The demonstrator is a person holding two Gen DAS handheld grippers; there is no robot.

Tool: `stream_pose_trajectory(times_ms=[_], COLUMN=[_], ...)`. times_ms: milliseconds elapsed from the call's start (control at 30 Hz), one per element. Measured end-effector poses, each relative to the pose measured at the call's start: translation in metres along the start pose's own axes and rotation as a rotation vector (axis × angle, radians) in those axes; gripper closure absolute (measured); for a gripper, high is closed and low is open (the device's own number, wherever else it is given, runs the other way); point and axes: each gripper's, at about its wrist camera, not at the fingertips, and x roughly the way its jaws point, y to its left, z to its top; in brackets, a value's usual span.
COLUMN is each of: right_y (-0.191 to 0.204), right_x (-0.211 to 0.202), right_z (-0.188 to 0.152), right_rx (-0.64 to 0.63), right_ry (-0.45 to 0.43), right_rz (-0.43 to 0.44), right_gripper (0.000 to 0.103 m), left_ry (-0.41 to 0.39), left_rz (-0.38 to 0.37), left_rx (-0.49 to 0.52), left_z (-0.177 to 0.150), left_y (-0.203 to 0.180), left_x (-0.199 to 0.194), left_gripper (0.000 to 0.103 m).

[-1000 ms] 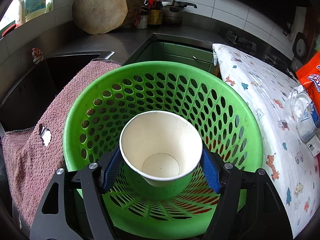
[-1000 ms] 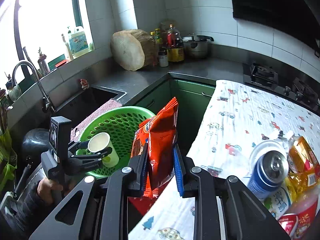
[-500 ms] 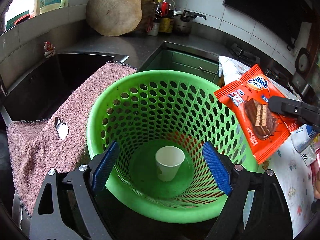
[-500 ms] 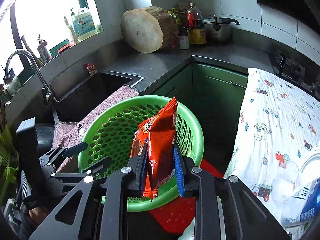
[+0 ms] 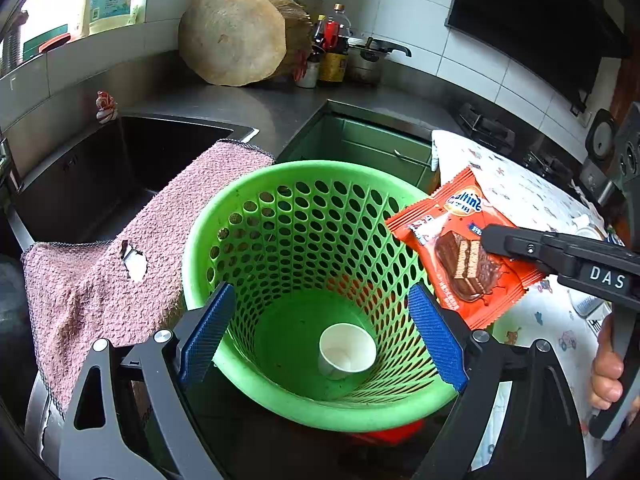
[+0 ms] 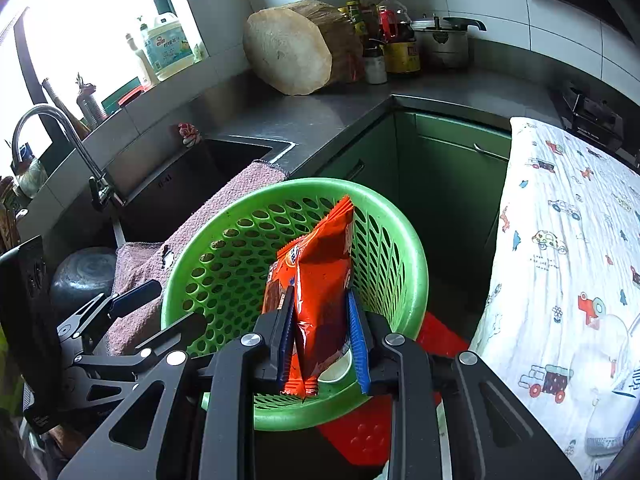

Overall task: Collect trash
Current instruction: 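Carry cup and snack bag to the green basket and release both into it, then grasp the blue can with the left tool while the right tool grasps the red Coca-Cola can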

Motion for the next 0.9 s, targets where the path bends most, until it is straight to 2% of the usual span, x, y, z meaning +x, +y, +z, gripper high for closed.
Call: stream_pose_trajectory(times_ms=[167,200,300,367,500,633,900], right_y=[0.006,0.006,0.007,0.008,0.004,-0.001,-0.039], right_x=[0.009,0.01,0.01,0.006,0.002,-0.02,-0.102], right_z=[-0.005,-0.006,-0.008,-0.009,-0.013,-0.024,-0.065], right_rx=[-0.025,-0.027,-0.032,-0.047,-0.047,-0.055,-0.026], right_ry=[0.03,0.033,0.015,-0.011,0.001,-0.025,-0.127], right_rz=[-0.019,-0.022,-0.017,-0.045,-0.042,-0.068,-0.209], right_gripper=[0.078,0.072,0.016,0.016,0.016,0.016,0.012], left_ry=[-0.006,-0.007,-0.009,-0.01,-0.008,-0.005,-0.009], left_rz=[0.009,0.009,0.009,0.012,0.015,0.004,-0.038], left_rx=[-0.009,-0.014,-0.022,-0.02,-0.023,-0.027,0.018], left_z=[0.0,0.0,0.0,0.0,-0.002,-0.002,-0.004], left_y=[0.005,0.007,0.009,0.01,0.011,0.009,-0.023], left_x=[-0.005,-0.006,-0.006,-0.006,-0.006,-0.006,-0.01], left_gripper=[0.015,0.015,0.015,0.015,0.015,0.015,0.015])
